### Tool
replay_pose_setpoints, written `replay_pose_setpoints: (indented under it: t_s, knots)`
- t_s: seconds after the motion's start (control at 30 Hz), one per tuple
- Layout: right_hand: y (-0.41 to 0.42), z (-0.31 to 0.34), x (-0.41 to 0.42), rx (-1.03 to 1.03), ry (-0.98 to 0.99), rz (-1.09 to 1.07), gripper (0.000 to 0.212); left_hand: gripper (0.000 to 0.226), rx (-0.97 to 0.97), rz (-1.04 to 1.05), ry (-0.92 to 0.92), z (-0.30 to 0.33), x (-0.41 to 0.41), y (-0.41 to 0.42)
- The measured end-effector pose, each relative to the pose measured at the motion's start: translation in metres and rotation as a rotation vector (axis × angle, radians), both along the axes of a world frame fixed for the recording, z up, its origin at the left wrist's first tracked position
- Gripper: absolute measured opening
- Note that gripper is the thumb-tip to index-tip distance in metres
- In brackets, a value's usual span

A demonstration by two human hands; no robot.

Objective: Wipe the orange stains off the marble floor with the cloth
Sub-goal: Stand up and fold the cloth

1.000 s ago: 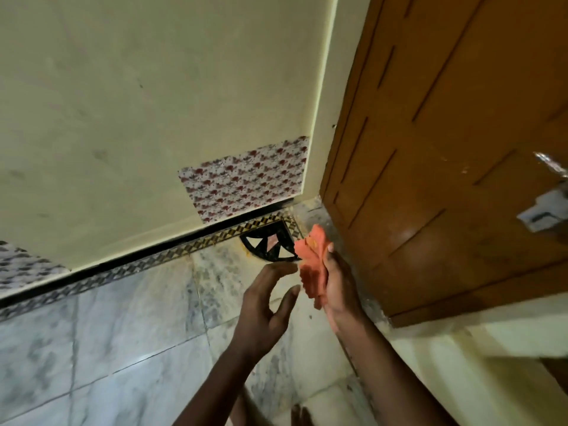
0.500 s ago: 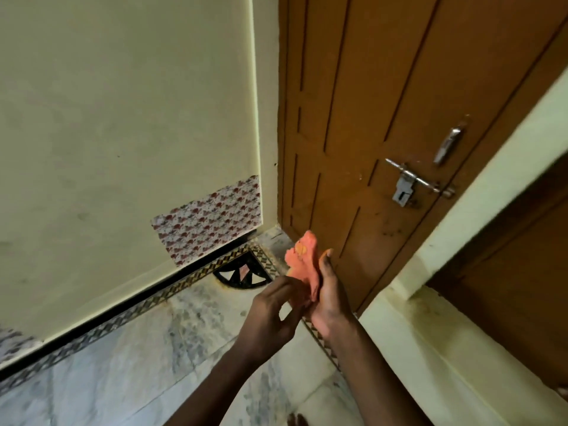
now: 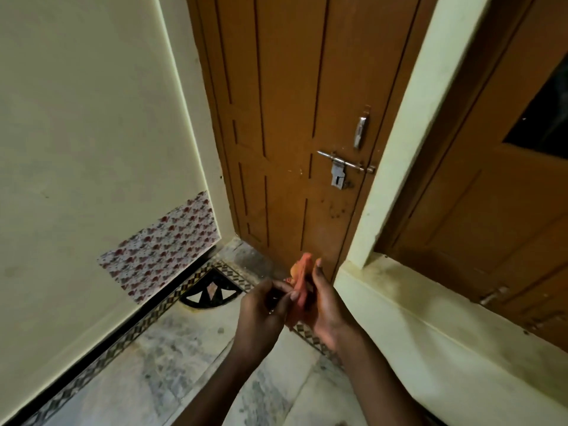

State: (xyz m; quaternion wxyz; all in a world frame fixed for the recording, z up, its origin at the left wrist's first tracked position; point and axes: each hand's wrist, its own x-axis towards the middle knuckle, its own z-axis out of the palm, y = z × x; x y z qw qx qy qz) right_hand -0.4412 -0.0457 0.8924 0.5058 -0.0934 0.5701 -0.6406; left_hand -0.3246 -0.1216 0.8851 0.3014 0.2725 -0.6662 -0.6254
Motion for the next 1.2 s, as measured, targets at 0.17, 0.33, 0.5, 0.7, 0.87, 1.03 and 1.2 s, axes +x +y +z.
replay_pose_setpoints:
  t_s: [0.17,0.33,0.5,0.7,0.87,1.03,1.2]
  knots:
    - [0.044,0.004,-0.017,0.315,0.512,-0.046,0.066,0.004,0.028,0.041,-0.012,0.017,-0.019,0.019]
    - [0.090,0.003,-0.033,0.121,0.753,-0.210,0.040,0.010,0.018,0.160,-0.025,0.017,-0.050,0.038]
    - [0.116,0.001,-0.057,-0.048,0.738,-0.010,0.028,0.014,0.125,0.150,0.018,0.018,-0.083,0.062]
    - [0.133,-0.006,-0.091,0.030,0.820,-0.127,0.017,0.029,0.365,0.119,0.038,0.015,-0.113,0.082]
    - [0.140,-0.013,-0.119,0.008,0.637,-0.202,0.009,0.031,0.592,0.005,0.155,0.010,-0.124,0.089]
    - [0.136,-0.005,-0.136,-0.033,0.267,-0.329,0.007,0.026,0.548,-0.067,0.047,0.012,-0.130,0.082]
    - [0.119,0.002,-0.148,0.022,0.324,-0.387,0.024,0.028,0.245,-0.129,-0.187,0.020,-0.128,0.046]
